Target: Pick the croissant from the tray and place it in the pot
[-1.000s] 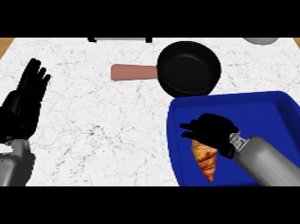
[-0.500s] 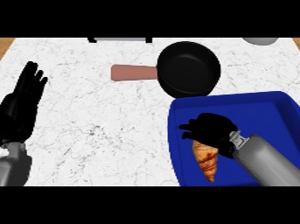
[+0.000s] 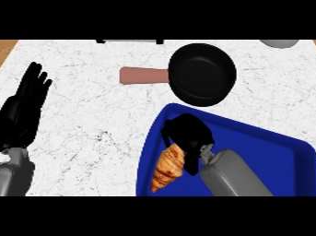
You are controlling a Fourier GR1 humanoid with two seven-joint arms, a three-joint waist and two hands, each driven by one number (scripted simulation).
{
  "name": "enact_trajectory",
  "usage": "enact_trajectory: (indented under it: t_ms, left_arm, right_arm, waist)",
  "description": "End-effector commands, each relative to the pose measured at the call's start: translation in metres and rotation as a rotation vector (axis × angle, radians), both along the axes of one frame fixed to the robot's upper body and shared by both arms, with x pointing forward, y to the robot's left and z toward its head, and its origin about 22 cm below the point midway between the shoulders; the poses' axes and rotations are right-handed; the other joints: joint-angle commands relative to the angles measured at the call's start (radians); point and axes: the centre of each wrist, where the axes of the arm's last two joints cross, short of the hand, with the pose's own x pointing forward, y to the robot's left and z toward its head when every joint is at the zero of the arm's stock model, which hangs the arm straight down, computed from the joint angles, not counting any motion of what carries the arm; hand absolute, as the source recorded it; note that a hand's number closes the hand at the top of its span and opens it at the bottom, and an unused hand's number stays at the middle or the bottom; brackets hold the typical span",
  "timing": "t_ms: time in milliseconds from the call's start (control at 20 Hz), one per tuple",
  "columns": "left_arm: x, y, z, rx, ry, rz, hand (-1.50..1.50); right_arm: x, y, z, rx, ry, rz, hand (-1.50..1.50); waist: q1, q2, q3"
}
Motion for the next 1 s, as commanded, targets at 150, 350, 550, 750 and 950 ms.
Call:
enact_trajectory:
  t_ms: [150, 350, 550, 750, 950]
  left_arm:
    - [0.004, -0.009, 0.0, 0.003, 0.003, -0.05, 0.0]
    - [0.009, -0.015, 0.0, -0.006, 0.005, -0.051, 0.0]
    - [0.009, -0.012, -0.001, 0.012, 0.007, -0.041, 0.0]
    - [0.008, -0.018, 0.005, 0.006, -0.006, -0.039, 0.0]
    - [0.01, -0.014, -0.002, 0.002, 0.005, -0.036, 0.0]
  right_arm:
    - [-0.011, 0.028, 0.043, 0.261, -0.13, -0.324, 1.5]
    - [-0.015, 0.044, 0.093, 0.439, -0.343, -0.486, 1.5]
    - [-0.025, 0.067, 0.133, 0.559, -0.536, -0.628, 1.5]
    - [-0.023, 0.095, 0.158, 0.621, -0.655, -0.755, 1.5]
    - [-0.029, 0.113, 0.181, 0.63, -0.714, -0.832, 1.5]
  waist:
    - [0.041, -0.002, 0.001]
    - [0.039, -0.007, -0.001]
    - [0.037, -0.01, -0.004]
    - [0.05, -0.003, -0.003]
    - [0.023, -0.002, -0.003]
